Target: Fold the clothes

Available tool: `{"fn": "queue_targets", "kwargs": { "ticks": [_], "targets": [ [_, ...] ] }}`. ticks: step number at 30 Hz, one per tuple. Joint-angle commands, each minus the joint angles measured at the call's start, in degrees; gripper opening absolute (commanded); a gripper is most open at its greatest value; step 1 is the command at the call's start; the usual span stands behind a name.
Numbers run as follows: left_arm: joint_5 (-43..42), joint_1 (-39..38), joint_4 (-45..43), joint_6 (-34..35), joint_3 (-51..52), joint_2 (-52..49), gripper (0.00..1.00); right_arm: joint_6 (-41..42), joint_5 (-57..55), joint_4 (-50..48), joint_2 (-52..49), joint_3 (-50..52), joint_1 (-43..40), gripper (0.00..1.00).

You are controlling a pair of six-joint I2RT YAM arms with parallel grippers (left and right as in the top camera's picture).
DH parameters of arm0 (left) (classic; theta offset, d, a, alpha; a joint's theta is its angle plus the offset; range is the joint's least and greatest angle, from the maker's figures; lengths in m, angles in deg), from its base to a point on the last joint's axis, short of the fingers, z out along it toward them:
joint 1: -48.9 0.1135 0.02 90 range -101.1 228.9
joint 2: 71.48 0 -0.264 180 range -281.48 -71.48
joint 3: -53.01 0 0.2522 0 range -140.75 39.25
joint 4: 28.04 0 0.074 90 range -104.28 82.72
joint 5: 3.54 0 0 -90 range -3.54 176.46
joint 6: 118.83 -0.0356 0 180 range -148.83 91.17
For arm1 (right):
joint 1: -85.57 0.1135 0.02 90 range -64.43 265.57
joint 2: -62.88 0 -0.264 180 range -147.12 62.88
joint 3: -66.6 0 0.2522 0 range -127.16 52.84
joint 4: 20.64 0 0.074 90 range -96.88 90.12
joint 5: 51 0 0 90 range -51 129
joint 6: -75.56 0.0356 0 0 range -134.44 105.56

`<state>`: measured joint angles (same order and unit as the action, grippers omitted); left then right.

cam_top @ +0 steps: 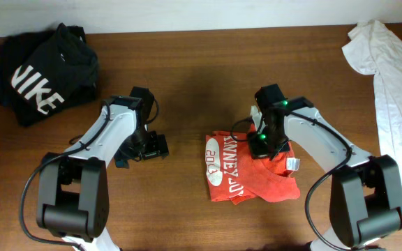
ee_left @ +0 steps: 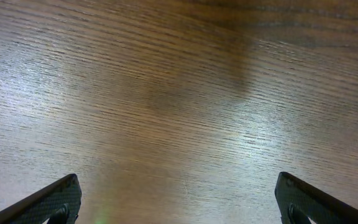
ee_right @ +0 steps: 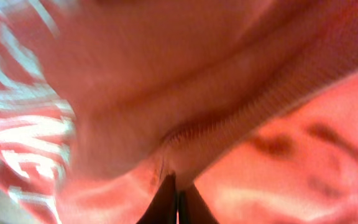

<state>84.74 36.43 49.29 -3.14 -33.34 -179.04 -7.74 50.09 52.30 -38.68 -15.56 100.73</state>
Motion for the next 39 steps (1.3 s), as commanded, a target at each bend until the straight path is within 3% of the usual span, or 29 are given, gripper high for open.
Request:
{"fn": "queue_targets", "kwargs": {
  "ticks": [1, 6, 7, 9, 11, 12, 16, 19, 24, 27, 30, 35, 36, 39],
  "targets": [
    [-0.42, -0.22, 0.04, -0.96, 0.20, 0.24, 0.99, 2.84, -4.96, 8.61, -0.09, -5.66, -3.85, 0.04],
    [-0.44, -0.22, 0.02, -0.96, 0.20, 0.24, 0.99, 2.82, -7.45, 15.54, -0.09, -5.27, -8.83, 0.04],
    [-0.44, -0.22, 0.04, -0.96, 0.20, 0.24, 0.99, 3.06, -8.61, 16.33, -0.09, -5.29, -8.87, 0.13],
    [-0.46, -0.22, 0.04, -0.96, 0.20, 0.24, 0.99, 4.79, -8.59, 17.29, -0.07, -5.38, -8.87, 0.62],
    [-1.70, -0.22, 0.04, -1.79, 0.20, 0.24, 0.99, 4.81, -8.63, 19.63, -0.07, -6.73, -8.87, 0.77],
    [-4.50, -0.22, -0.33, -4.35, 0.17, 0.24, 0.99, 5.18, -8.63, 20.63, -0.07, -8.02, -8.94, 0.95],
    [-23.80, -2.47, -3.65, -15.54, 0.20, 0.26, 0.99, 9.09, -8.92, 22.64, 2.56, -20.74, -13.25, 0.98],
    [-30.38, -8.66, -8.37, -18.12, 0.46, 0.24, 0.99, 9.05, -8.81, 22.47, 2.56, -29.88, -22.60, 0.99],
    [-33.46, -17.18, -18.73, -16.31, 1.38, 0.17, 0.99, 9.07, -8.76, 23.85, 2.51, -30.27, -33.83, 0.99],
    [-34.60, -17.53, -21.84, -15.52, 2.32, -1.57, 0.99, 9.05, -8.57, 23.96, 2.51, -30.27, -34.73, 0.99],
    [-40.83, -17.62, -24.98, -15.50, 2.40, -4.04, 0.99, 9.05, -8.59, 23.96, 2.51, -30.27, -34.69, 0.99],
    [-40.33, -18.95, -25.49, -15.50, 2.51, -8.96, 0.98, 9.05, -8.59, 23.96, 2.51, -30.27, -34.69, 0.99],
    [-40.41, -19.06, -25.62, -15.47, 2.51, -9.31, 0.96, 9.05, -8.59, 23.96, 2.51, -30.27, -34.69, 0.99],
    [-38.25, -20.55, -28.55, -10.78, 2.51, -9.66, 0.55, 9.05, -8.59, 23.96, 2.51, -30.27, -34.69, 0.99]
  ]
}}
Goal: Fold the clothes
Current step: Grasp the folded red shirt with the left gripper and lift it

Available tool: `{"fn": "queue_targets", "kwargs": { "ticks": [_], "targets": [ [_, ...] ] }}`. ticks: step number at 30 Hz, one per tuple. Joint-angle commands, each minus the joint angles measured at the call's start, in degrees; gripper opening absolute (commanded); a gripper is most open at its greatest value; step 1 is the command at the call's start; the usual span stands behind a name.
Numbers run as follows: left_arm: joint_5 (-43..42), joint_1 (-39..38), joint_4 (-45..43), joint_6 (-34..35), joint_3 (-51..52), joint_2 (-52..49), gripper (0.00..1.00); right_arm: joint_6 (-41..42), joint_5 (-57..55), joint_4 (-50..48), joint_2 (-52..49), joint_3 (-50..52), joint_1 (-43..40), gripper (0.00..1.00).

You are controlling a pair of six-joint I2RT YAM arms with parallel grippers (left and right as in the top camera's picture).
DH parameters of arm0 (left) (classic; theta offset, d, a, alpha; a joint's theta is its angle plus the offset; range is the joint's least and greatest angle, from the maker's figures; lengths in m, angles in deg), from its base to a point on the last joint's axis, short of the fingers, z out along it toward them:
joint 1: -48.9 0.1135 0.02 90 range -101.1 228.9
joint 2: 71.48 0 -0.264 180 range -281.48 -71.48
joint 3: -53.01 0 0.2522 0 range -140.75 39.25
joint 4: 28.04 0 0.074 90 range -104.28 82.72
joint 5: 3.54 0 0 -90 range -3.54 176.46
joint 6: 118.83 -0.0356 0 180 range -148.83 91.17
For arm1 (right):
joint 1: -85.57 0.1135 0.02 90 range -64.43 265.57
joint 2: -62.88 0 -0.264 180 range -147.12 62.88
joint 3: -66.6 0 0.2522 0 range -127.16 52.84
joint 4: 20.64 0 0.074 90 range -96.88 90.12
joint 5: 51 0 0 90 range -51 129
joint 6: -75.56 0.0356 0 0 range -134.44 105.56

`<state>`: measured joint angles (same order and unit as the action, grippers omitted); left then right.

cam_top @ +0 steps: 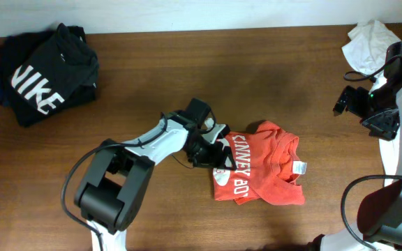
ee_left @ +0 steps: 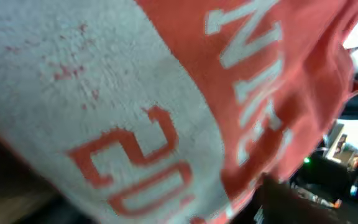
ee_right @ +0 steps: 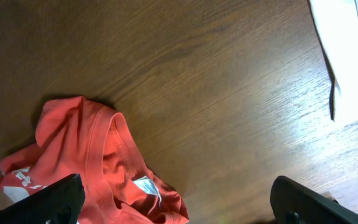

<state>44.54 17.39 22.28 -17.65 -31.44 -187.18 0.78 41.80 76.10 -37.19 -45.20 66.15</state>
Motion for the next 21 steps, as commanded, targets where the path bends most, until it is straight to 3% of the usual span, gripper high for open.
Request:
{"fn": "queue_targets", "kwargs": {
  "ticks": [1, 2, 3, 4, 8, 11, 16, 18, 21],
  "targets": [
    [4.98, -1.86, -1.64, 5.97, 0.61, -1.53, 0.46, 0.52, -0.31, 0.15, 1.03, -0.63, -0.11, 0.99],
    [8.96, -2.27, -1.42, 8.39, 0.61, -1.53, 0.32, 0.52, -0.31, 0.15, 1.03, -0.63, -0.11, 0.99],
    [9.75, -2.25, -1.46, 9.22, 0.59, -1.53, 0.09, 0.52, -0.31, 0.15, 1.03, -0.63, -0.11, 0.99],
    [10.34, -2.25, -1.62, 9.20, 0.59, -1.53, 0.01, 0.52, -0.31, 0.15, 1.03, -0.63, -0.11, 0.99],
    [27.61, 1.03, 3.13, 8.44, -2.21, -1.51, 0.01, 0.52, -0.31, 0.15, 1.03, -0.63, -0.11, 0.99],
    [39.80, 9.51, 6.32, -1.75, -7.28, -1.51, 0.01, 0.52, -0.28, 0.15, 1.03, -0.63, -0.11, 0.99],
    [60.96, 18.67, -2.97, -10.91, -9.40, -1.51, 0.01, 0.52, -0.31, 0.15, 1.03, -0.63, -0.11, 0.99],
    [65.02, 21.90, -5.79, -14.82, -10.49, -1.51, 0.01, 0.52, -0.31, 0.15, 1.03, -0.63, -0.11, 0.99],
    [65.57, 24.87, -3.58, -14.93, -16.41, -1.51, 0.01, 0.52, -0.31, 0.15, 1.03, -0.63, -0.11, 0.99]
  ]
}}
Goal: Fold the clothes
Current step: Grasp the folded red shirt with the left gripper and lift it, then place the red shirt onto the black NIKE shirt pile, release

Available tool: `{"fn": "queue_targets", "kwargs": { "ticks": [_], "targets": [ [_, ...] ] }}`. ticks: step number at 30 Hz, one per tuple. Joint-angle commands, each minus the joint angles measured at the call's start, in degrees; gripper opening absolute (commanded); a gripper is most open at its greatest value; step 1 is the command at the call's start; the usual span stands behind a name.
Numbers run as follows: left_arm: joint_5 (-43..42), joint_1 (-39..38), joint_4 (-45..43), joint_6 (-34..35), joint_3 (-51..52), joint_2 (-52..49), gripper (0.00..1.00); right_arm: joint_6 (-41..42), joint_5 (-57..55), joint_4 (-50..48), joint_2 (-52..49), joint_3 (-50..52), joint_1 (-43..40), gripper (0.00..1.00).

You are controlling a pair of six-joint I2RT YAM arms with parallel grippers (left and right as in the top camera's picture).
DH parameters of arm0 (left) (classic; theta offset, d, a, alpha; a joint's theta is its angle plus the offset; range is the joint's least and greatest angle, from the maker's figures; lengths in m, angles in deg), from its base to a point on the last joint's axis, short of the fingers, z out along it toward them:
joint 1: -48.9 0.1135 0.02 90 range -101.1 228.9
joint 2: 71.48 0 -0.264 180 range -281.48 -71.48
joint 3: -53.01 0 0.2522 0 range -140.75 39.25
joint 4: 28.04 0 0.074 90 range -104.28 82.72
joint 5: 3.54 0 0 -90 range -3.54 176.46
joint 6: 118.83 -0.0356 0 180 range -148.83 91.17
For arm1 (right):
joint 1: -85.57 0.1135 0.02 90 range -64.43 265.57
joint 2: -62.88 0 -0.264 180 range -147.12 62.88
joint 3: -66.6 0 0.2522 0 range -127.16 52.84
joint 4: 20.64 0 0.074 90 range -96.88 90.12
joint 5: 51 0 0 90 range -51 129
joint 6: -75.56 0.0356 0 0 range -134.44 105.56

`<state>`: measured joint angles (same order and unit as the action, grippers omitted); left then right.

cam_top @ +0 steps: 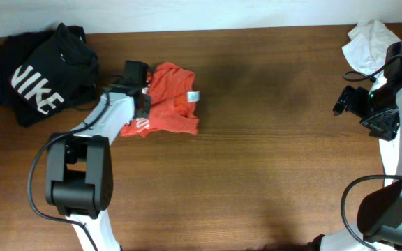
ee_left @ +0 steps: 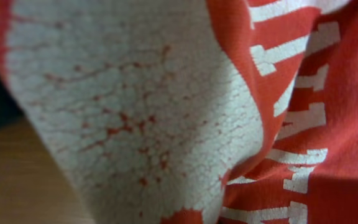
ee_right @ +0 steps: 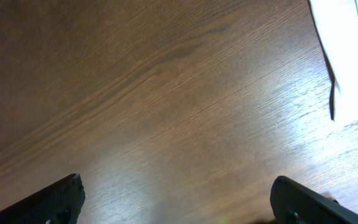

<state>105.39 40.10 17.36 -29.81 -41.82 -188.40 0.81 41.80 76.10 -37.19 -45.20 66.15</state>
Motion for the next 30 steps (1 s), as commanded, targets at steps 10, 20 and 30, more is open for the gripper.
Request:
{"fn": "queue_targets", "kwargs": {
  "ticks": [10, 20, 30],
  "targets": [
    [4.59, 11.39, 5.73, 3.37, -27.67, -0.28, 0.01, 0.50, -0.31, 0.15, 1.03, -0.63, -0.11, 0.99],
    [4.48, 21.79, -1.11, 12.28, -27.67, -0.39, 0.01, 0.50, -0.31, 0.15, 1.03, -0.63, -0.11, 0.99],
    [6.40, 33.53, -6.29, 13.77, -27.67, -12.55, 0.35, 0.50, -0.28, 0.15, 1.03, -0.63, -0.11, 0.99]
  ]
}}
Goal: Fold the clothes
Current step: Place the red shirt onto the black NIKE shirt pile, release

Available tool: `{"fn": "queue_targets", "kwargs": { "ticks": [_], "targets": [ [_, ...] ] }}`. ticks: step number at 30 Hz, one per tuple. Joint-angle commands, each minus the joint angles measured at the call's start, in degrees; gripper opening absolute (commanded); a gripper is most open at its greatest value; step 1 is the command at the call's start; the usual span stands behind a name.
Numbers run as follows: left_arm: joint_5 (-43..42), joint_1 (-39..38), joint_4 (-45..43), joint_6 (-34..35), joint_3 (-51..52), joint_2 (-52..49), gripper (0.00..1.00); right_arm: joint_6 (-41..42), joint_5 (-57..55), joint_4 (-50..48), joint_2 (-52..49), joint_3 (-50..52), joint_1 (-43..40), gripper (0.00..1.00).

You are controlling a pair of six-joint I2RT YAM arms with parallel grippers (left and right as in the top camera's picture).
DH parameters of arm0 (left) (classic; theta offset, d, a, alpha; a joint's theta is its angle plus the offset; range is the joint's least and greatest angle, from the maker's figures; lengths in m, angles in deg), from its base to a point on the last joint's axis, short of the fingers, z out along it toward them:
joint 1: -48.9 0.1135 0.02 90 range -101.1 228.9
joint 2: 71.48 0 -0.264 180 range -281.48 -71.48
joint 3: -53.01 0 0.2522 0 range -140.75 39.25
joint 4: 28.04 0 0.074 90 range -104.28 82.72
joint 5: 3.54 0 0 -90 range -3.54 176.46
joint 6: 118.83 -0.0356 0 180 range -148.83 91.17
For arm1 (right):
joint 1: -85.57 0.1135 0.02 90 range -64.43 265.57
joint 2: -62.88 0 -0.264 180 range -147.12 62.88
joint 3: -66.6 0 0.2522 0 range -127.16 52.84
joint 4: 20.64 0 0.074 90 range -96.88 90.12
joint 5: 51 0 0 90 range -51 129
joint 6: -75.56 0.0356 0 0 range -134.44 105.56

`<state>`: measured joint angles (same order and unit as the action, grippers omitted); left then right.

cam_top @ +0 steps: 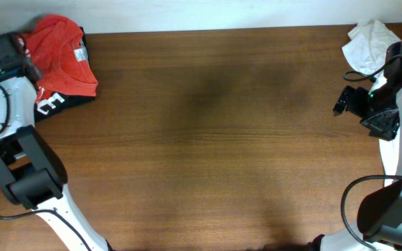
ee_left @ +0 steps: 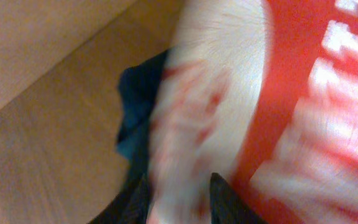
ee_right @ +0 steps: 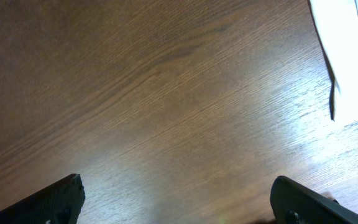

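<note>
The red shirt [cam_top: 61, 50] with white lettering lies bunched on top of the black Nike shirt [cam_top: 67, 103] at the table's far left corner. My left gripper [cam_top: 26, 67] is at the red shirt's left edge. In the left wrist view, its fingertips [ee_left: 224, 198] stand close together with the shirt's [ee_left: 303, 93] pale printed fabric pinched between them, and dark cloth [ee_left: 135, 106] lies just beneath. My right gripper [cam_top: 342, 103] hangs open over bare wood at the far right, its fingers [ee_right: 51, 199] wide apart with nothing between them.
A white garment [cam_top: 367, 38] lies crumpled at the back right corner, partly under the right arm, and its edge [ee_right: 347, 56] shows in the right wrist view. The brown wooden table [cam_top: 208, 139] stretches between the two arms.
My left gripper has carried the red shirt from just right of the black shirt to on top of it, at the far left corner. The right arm has not moved.
First the red shirt lay folded at the table's middle with my right gripper shut on it and the left open nearby. Then the right arm stood open at the far right while the left held the shirt. The shirt was beside the black shirt, now atop it.
</note>
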<state>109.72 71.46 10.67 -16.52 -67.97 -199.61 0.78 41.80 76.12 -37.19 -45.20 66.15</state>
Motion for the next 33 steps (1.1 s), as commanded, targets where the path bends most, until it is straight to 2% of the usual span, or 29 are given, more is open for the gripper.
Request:
{"fn": "queue_targets", "kwargs": {
  "ticks": [1, 2, 3, 4, 5, 6, 7, 9, 12, 13, 15, 17, 18, 20, 23, 27, 29, 31, 33],
  "targets": [
    [2.08, 2.25, 0.39, 0.28, -1.95, -0.15, 0.53, 0.52, -0.31, 0.13, 1.03, -0.63, -0.11, 0.99],
    [2.08, 2.08, 0.37, 0.02, -2.47, 1.77, 0.56, 0.52, -0.31, 0.13, 1.03, -0.63, -0.11, 0.99],
    [2.01, 1.88, 0.35, 0.07, -2.82, 4.79, 0.63, 0.52, -0.31, 0.13, 1.03, -0.63, -0.11, 0.99],
    [0.85, 1.49, 0.33, 0.07, -2.82, 7.54, 0.63, 0.52, -0.31, 0.13, 1.03, -0.63, -0.11, 0.99],
    [-5.81, 0.79, 0.26, 0.11, -2.82, 11.37, 0.61, 0.52, -0.31, 0.13, 1.03, -0.63, -0.11, 0.99],
    [-12.07, 0.55, 0.11, 0.11, -2.82, 12.74, 0.49, 0.52, -0.31, 0.13, 1.03, -0.63, -0.11, 0.99],
    [-20.06, 0.46, -0.52, 1.57, -2.80, 13.03, 0.47, 0.52, -0.31, 0.13, 1.03, -0.63, -0.11, 0.99],
    [-23.67, -0.26, -1.36, 4.42, -2.73, 10.73, 0.47, 0.52, -0.31, 0.13, 1.03, -0.63, -0.11, 0.99],
    [-25.24, -3.08, -2.62, 4.17, -2.71, 2.21, 0.48, 0.52, -0.28, 0.13, 1.03, -0.63, -0.11, 0.99],
    [-25.29, -3.91, -3.21, 1.64, -2.71, -1.53, 0.48, 0.52, -0.31, 0.13, 1.03, -0.63, -0.11, 0.99],
    [-25.11, -6.01, -3.06, -4.92, -2.71, -7.23, 0.63, 0.52, -0.31, 0.13, 1.03, -0.63, -0.11, 0.99],
    [-24.50, -6.29, -1.86, -4.96, -2.99, -6.16, 0.72, 0.52, -0.31, 0.13, 1.03, -0.63, -0.11, 0.99],
    [-24.55, -6.29, -0.11, -4.94, -3.21, -2.58, 0.73, 0.52, -0.31, 0.13, 1.03, -0.63, -0.11, 0.99],
    [-24.59, -6.29, 2.32, -4.92, -3.21, 5.05, 0.99, 0.52, -0.31, 0.13, 1.03, -0.63, -0.11, 0.99],
    [-24.72, -6.34, 10.99, -3.19, -3.21, 21.99, 0.99, 0.52, -0.31, 0.13, 1.03, -0.63, -0.11, 0.99],
    [-35.21, -6.34, 32.79, -2.56, -3.19, 40.87, 0.99, 0.52, -0.31, 0.13, 1.03, -0.63, -0.11, 0.99],
    [-38.97, -6.34, 47.67, -2.54, -3.19, 46.69, 0.99, 0.52, -0.31, 0.13, 1.03, -0.63, -0.11, 0.99],
    [-41.13, -6.34, 58.97, -2.54, -3.19, 49.72, 0.99, 0.52, -0.31, 0.13, 1.03, -0.63, -0.11, 0.99],
    [-41.07, -6.34, 71.71, -2.69, -2.89, 52.06, 0.99, 0.52, -0.31, 0.13, 1.03, -0.63, -0.11, 0.99]
  ]
}}
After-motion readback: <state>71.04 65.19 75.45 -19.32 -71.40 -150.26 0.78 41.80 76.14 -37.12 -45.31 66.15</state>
